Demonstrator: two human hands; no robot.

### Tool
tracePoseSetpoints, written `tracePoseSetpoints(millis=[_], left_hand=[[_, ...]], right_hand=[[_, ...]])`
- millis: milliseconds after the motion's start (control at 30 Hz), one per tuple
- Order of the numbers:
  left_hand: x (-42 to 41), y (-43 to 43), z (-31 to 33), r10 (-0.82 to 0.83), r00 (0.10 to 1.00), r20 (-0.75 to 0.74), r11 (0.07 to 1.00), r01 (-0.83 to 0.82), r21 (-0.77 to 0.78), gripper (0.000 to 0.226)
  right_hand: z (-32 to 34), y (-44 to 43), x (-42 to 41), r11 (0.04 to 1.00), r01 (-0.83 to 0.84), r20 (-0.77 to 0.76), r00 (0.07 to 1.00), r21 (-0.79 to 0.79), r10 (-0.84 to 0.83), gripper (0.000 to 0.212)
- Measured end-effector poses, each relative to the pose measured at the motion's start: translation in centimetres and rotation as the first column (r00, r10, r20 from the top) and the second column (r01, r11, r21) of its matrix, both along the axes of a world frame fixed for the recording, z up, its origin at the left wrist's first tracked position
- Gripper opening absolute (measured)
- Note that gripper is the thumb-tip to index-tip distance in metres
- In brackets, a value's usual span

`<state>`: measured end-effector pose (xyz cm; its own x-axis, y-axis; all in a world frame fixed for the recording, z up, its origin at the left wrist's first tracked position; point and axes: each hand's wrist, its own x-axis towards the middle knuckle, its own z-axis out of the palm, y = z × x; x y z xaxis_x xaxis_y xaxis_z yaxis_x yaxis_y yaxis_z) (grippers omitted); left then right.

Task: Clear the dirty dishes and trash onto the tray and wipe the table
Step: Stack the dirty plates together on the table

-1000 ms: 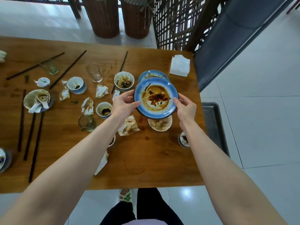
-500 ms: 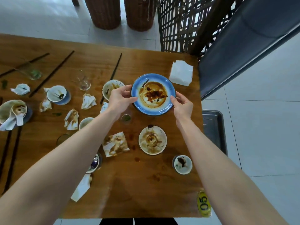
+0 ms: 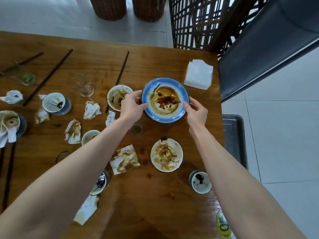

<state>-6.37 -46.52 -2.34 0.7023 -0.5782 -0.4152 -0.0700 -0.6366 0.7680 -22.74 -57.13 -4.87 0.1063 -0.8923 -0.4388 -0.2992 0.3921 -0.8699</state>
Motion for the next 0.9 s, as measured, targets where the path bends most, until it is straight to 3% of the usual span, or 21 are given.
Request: tracePoseSetpoints(millis=[633, 900], left_hand=[[-0.2, -0.5, -0.3, -0.061, 0.997, -0.049, 0.996, 0.064, 0.058, 0.064], [0.7, -0.5, -0.1, -0.116, 0.986, -0.122, 0.990, 0.125, 0.064, 0.073]], right_hand=[[-0.7, 0.8, 0.6, 1.000, 0.010, -0.027, 1.000, 0.015, -0.010, 0.039], [-0.7, 0.5, 0.1, 0.995, -0.046, 0.082, 0.996, 0.091, 0.038, 0.045]])
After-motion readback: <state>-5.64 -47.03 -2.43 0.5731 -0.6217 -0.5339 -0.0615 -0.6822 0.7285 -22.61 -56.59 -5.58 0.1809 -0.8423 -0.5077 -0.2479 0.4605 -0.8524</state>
